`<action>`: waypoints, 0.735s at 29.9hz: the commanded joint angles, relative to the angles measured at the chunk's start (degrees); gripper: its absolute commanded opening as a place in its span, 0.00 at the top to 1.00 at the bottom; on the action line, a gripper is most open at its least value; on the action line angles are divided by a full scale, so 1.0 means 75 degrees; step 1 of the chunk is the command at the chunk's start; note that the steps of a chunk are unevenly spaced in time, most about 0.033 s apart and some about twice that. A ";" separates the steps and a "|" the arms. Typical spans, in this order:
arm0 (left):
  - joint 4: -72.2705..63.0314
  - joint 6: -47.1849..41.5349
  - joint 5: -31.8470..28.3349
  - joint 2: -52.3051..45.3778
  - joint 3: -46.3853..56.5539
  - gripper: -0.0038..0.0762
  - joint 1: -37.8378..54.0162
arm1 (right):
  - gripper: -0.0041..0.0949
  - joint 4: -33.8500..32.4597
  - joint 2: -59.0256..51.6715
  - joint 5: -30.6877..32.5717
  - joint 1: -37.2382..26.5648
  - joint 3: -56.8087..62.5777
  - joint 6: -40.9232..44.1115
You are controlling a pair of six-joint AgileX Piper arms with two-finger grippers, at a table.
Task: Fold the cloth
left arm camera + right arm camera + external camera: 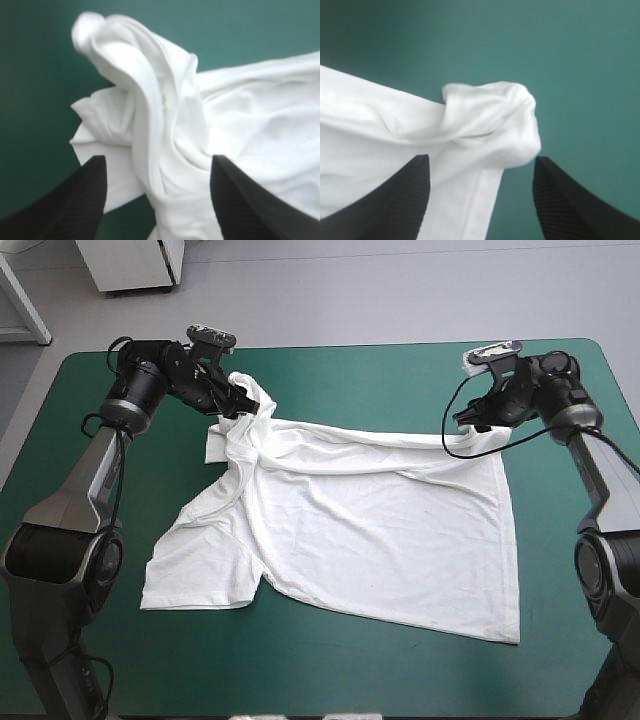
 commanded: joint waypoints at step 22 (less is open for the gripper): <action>0.1513 -0.0994 0.0913 -0.4134 0.4650 0.38 -0.0008 | 0.43 0.0679 -0.5466 0.0316 -0.0225 0.3555 0.0124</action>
